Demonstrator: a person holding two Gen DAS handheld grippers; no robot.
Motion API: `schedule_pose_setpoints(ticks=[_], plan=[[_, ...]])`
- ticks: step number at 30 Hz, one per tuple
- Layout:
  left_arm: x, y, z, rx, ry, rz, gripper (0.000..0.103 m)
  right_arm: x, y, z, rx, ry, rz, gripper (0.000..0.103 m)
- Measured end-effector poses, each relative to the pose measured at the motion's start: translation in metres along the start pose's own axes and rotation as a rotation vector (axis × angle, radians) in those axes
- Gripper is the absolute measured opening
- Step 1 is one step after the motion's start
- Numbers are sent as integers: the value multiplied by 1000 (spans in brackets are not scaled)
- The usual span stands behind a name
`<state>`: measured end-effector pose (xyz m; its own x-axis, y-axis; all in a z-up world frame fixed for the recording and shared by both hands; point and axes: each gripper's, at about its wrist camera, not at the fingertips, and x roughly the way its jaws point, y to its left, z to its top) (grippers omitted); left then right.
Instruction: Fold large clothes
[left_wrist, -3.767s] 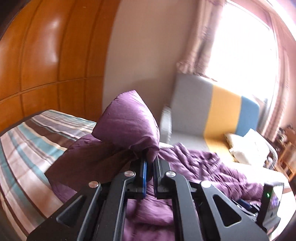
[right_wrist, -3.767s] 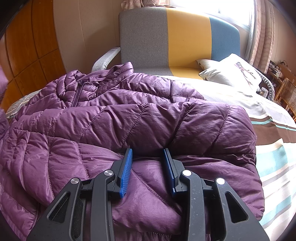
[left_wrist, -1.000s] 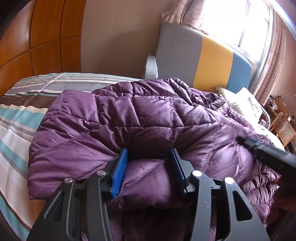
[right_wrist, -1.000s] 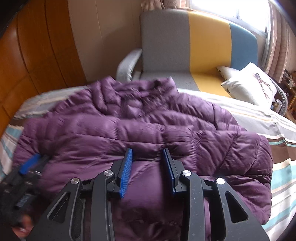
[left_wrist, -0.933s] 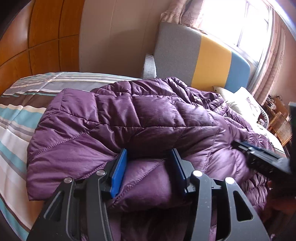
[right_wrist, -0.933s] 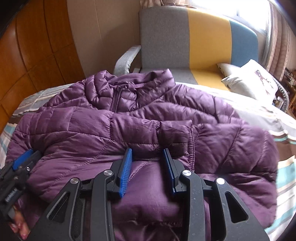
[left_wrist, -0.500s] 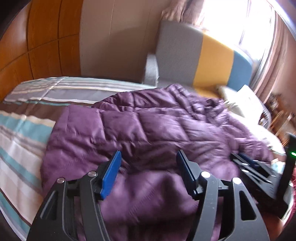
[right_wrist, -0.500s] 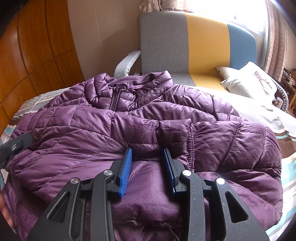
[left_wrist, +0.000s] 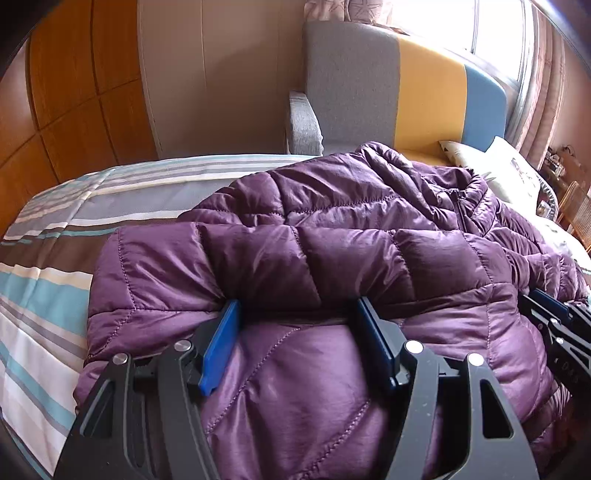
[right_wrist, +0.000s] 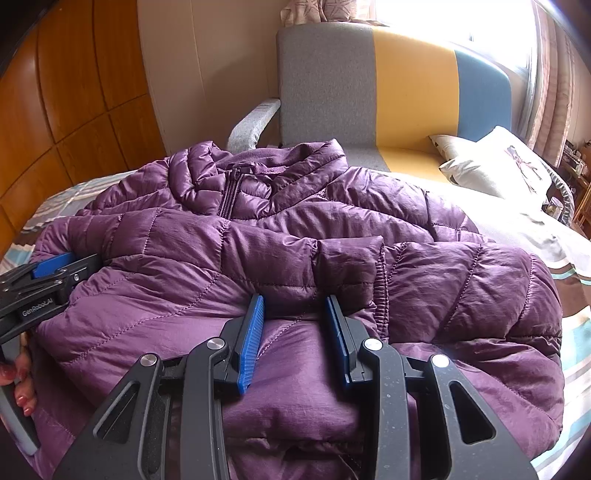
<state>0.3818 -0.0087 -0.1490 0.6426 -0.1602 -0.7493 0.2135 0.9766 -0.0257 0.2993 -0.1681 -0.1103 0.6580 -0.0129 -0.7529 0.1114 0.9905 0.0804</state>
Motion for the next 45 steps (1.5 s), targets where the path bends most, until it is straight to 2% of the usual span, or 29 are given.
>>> schedule_pose_setpoints(ticks=[2,5,12,14,15,20,25,27,31,35,40,45], plan=[[-6,1,-2,-13,-10,2,68,0,-2,0,8,-1,10,33],[-23,3,-11,-51,-17,19,89,0,-7,0,26,-3,33,33],[-60,15,-30,-104,-34,15,93,-14,-7,3,-2,-9,31,36],[-67,17,-34,-96,-38,20,93,-24,-6,3,-11,-21,28,49],[-69,17,-34,-92,-37,20,93,-28,-5,3,-15,-29,31,49],[-73,14,-16,-85,-46,19,93,-43,-16,16,-2,-60,33,49],[-56,4,18,-75,-44,21,92,-23,-30,43,43,-37,-1,49],[-39,-2,31,-65,-19,27,88,-6,-31,53,47,-10,-1,49],[3,-3,47,-53,45,100,81,28,-37,65,88,42,-17,49],[41,-4,54,-33,105,148,83,61,-38,70,85,116,-49,49],[63,-9,56,-25,90,176,88,73,-33,69,55,75,-104,49],[57,-8,56,-27,86,166,88,70,-42,73,78,79,-60,49]])
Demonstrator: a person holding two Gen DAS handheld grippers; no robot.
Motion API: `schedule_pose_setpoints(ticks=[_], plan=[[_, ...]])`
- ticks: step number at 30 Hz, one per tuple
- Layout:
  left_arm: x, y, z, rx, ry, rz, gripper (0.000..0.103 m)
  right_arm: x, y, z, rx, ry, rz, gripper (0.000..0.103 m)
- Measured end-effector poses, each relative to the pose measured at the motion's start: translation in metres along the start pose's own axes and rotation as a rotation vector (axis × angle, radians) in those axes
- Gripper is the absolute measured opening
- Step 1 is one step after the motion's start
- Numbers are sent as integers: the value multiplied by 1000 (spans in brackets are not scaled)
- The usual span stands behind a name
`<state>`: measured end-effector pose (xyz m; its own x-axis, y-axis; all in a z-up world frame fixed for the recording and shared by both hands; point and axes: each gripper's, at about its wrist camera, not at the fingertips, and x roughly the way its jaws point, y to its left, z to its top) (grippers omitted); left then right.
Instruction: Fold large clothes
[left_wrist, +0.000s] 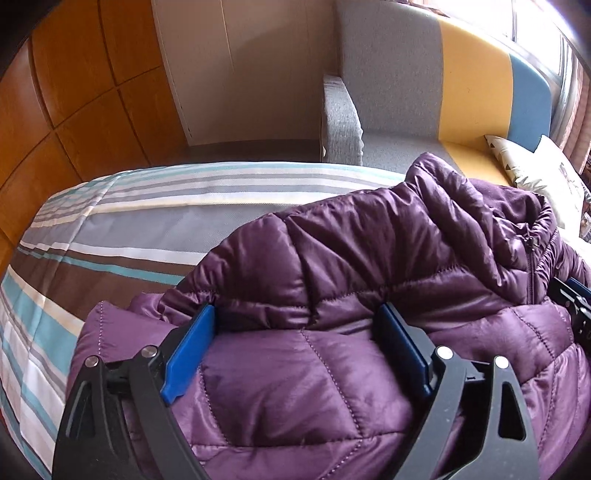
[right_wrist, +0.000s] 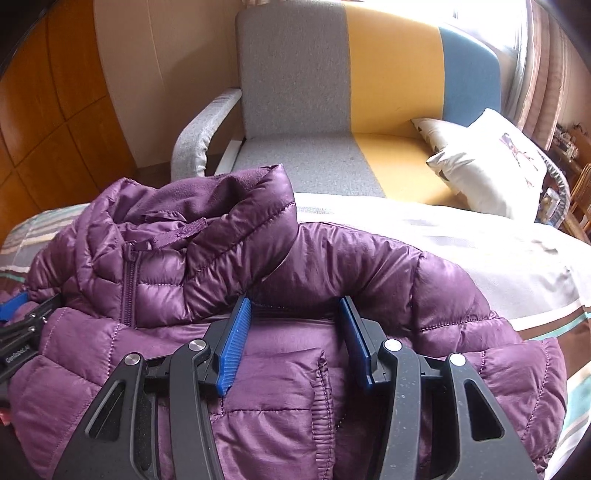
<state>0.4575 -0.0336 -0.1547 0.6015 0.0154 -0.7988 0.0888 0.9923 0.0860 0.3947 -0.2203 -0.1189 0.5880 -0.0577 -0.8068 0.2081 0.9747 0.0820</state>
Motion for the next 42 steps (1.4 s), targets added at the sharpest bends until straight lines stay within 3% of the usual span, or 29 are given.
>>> schedule_pose_setpoints(ticks=[2,6,10,13,16,22,29,32,35,39,42], plan=[[-14,3,-5,3,-16,-19,89,-15,-9,0,25,-19,61,49],[-53,18,-23,-38,-78,-55,97,-54,-22,-8,47,-57,84,49],[-78,30,-48,-44,-61,-110,101,-89,-31,-28,44,-39,120,49],[-98,36,-72,-7,-55,-155,101,-114,-39,-48,40,-30,147,62],[-117,44,-96,24,-60,-189,101,-135,-44,-69,7,-30,148,63],[-155,67,-150,75,-77,-93,101,-181,-69,-121,-35,-17,130,63],[-191,111,-219,74,-68,-101,101,-230,-108,-198,-33,36,138,62],[-200,125,-247,85,-64,-81,100,-243,-120,-228,-40,69,117,62],[-208,139,-263,50,-44,-127,98,-253,-128,-251,-34,99,125,59],[-213,148,-281,20,-25,-170,85,-260,-129,-282,-38,144,156,55],[-218,144,-296,25,-3,-228,84,-261,-125,-298,-41,168,175,55]])
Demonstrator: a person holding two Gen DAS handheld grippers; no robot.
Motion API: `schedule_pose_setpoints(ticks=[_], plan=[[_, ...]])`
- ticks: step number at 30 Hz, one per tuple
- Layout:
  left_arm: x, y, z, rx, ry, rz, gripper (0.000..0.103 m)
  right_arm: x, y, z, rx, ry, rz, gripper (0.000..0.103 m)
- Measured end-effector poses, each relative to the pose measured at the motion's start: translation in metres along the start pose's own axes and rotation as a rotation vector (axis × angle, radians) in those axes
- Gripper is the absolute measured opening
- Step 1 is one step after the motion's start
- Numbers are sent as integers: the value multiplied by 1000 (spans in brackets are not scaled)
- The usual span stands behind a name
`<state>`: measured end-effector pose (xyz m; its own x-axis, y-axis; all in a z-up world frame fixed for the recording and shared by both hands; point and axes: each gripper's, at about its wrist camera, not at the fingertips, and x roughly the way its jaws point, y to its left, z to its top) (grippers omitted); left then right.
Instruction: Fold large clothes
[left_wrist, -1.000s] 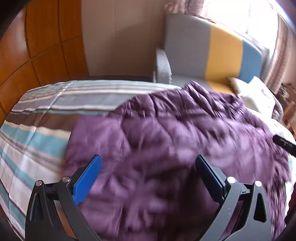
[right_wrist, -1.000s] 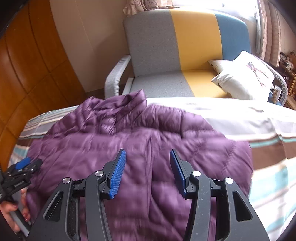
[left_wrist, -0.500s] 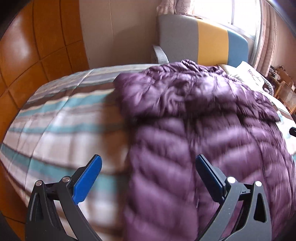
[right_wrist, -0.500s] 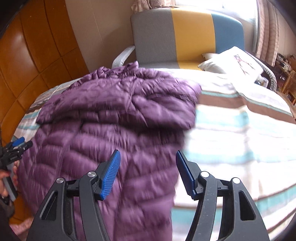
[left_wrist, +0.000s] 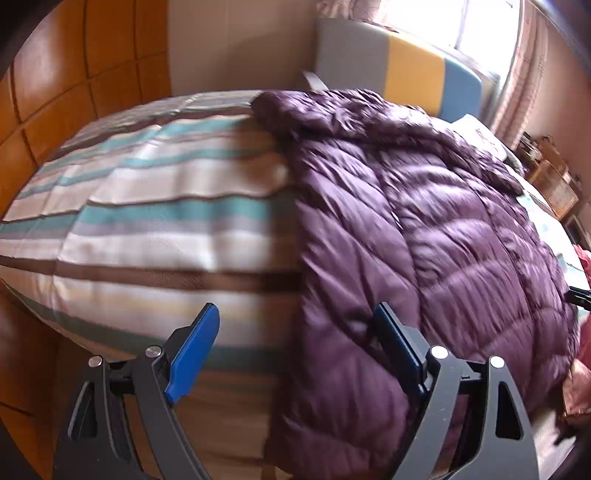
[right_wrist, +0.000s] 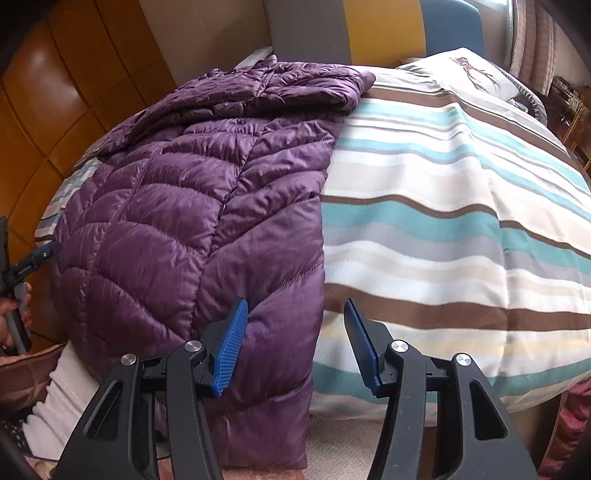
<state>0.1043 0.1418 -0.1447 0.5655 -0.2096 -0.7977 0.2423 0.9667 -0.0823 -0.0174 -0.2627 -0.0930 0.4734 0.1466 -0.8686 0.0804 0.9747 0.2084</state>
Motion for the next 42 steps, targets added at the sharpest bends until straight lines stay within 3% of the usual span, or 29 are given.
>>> schedule_pose_setpoints(ticks=[5,10,19,20,22,23,24,25,29,38,42], plan=[[3,-14,-9,59,30,-32,81,0,3,-13,17,16,24,49],[4,-18,-11,76,44,-56,66,0,13,-14,-30,37,30,32],[0,-23,-24,132,99,-64,59,-3,10,-21,-22,89,82,32],[0,-25,-25,141,107,-66,55,-2,11,-22,-29,95,87,30],[-1,-27,-26,157,121,-76,41,-3,17,-21,-59,90,91,16],[-3,-28,-26,160,124,-88,21,-5,20,-20,-68,79,92,11],[-7,-29,-24,155,122,-113,12,-7,22,-19,-76,69,92,10],[-10,-30,-23,152,114,-119,10,-10,24,-17,-82,55,97,9],[-28,-35,-11,152,57,-130,7,-24,30,-7,-95,-1,127,9],[-64,-26,37,53,-76,-235,7,-49,22,30,-34,-128,206,6],[-67,-29,69,68,-134,-224,7,-55,14,55,-14,-179,215,6]])
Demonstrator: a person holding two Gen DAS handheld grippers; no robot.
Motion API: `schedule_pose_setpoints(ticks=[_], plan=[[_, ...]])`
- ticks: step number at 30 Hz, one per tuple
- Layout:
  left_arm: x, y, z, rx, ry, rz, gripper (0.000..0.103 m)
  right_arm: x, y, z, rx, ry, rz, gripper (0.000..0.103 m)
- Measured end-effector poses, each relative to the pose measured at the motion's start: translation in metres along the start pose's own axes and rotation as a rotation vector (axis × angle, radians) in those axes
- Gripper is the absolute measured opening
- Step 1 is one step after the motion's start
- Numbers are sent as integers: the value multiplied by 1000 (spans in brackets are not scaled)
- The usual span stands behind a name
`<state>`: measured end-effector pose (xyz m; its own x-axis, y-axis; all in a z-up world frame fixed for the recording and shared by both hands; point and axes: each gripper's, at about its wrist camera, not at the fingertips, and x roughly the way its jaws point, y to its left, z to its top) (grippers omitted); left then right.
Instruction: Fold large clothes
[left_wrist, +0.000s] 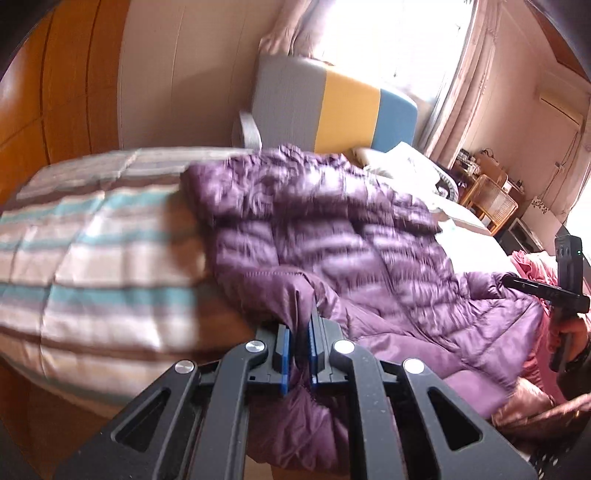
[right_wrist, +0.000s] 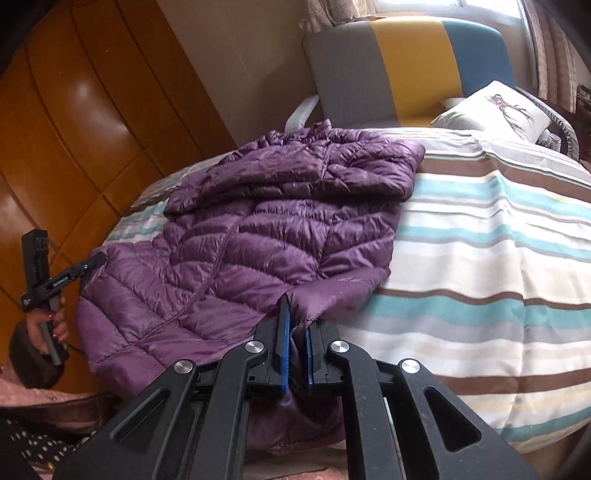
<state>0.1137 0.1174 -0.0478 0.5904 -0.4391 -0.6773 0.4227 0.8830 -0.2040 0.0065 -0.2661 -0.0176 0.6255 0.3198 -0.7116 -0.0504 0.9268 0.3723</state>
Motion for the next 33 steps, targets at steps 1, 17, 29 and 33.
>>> schedule_pose_setpoints(ticks=[1,17,29,33], plan=[[3,-1,6,2,-8,2,7,-1,-1,7,-2,-16,-3,6],[118,40,97,-121,45,57,8,79,-57,113,187,-43,-35,6],[151,79,113,-294,-64,145,86,123,-117,125,469,-96,88,36],[153,86,119,-277,-64,162,86,113,-119,131,428,-153,37,48]])
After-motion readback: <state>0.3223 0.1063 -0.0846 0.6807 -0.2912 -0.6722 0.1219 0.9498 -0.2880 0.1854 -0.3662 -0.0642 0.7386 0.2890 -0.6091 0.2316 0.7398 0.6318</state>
